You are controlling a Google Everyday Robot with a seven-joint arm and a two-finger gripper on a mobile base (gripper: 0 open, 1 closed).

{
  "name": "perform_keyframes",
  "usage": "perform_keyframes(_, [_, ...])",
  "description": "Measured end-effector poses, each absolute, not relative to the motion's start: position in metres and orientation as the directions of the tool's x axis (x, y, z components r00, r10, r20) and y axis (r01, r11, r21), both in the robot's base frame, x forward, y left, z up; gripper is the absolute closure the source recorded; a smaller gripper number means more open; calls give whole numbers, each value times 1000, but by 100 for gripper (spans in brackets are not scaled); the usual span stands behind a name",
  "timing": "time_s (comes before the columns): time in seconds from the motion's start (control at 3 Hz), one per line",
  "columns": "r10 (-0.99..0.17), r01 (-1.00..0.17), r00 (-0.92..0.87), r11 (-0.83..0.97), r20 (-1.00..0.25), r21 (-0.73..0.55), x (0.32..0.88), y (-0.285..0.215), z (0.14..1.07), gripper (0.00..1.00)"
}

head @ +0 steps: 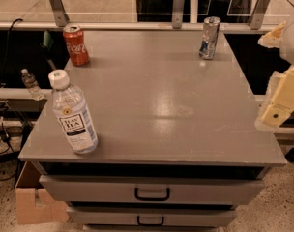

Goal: Knock blue plastic bottle over

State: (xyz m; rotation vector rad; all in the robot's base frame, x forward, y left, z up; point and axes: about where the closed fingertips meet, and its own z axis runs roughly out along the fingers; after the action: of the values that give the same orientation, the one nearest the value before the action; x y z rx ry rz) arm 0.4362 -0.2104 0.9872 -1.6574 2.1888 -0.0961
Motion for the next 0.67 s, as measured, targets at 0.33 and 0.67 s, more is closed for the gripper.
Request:
perform_keyframes(0.33, [-938,-911,-220,297,-269,-287,436,-210,988,0])
perform_keyframes(0.67, [-923,-931,-173,267,-345,-249,438,-182,982,0])
